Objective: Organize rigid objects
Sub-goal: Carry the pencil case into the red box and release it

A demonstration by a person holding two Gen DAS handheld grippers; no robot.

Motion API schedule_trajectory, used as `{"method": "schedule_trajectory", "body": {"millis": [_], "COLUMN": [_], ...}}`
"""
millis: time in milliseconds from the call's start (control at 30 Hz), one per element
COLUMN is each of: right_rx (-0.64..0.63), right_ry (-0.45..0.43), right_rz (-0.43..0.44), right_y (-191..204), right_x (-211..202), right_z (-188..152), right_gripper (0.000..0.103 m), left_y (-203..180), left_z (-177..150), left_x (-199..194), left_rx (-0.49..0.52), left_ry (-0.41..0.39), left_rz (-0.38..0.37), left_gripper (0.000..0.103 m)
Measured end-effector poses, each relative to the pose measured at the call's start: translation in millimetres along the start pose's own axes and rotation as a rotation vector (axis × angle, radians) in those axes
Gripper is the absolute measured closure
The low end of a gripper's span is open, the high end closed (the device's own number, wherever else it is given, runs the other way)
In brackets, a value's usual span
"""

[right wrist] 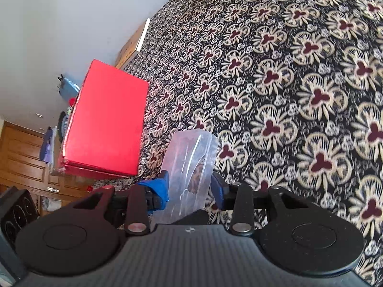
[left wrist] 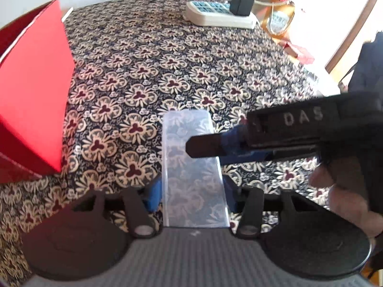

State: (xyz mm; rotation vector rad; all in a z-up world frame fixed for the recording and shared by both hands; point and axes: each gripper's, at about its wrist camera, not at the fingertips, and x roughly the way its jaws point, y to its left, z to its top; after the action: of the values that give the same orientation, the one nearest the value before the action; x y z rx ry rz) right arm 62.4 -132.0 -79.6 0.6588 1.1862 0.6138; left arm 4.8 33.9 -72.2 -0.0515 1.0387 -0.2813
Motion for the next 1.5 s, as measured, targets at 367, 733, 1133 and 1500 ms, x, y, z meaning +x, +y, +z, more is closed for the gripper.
{"method": "schedule_trajectory", "body": {"millis": [367,733,1133,1500], "right_rx": [-0.013,-0.293,-0.5,-0.598], "right_ry": [-0.059,-0.173,-0.079,-0.068], "right_rz": [0.148,0.135,-0.183,-0.421], "right_y": [43.2,186.9,254.5,249.8], "right_x": [-17.6,15.0,128.6,159.4], "right_z": [-12.4,34.6,54.6,35.2], "right_gripper": [0.081,0.083,0.082,0.084], "left_y": [9.2,124.3,243.5,246.8], "left_z": [4.5,57.1,82.1,62.7], "left_x": [-63.1,-154.2,-112.8,-78.1], "left_rx": [0.033,0.007,-0.16,-0.12], "left_ry": [-0.152,-0.358,-0.243,-0.121], "left_rz": [-0.047,-0.105,-0.191,-0.174], "left_gripper": [0.054,0.054,0.051,0.045]}}
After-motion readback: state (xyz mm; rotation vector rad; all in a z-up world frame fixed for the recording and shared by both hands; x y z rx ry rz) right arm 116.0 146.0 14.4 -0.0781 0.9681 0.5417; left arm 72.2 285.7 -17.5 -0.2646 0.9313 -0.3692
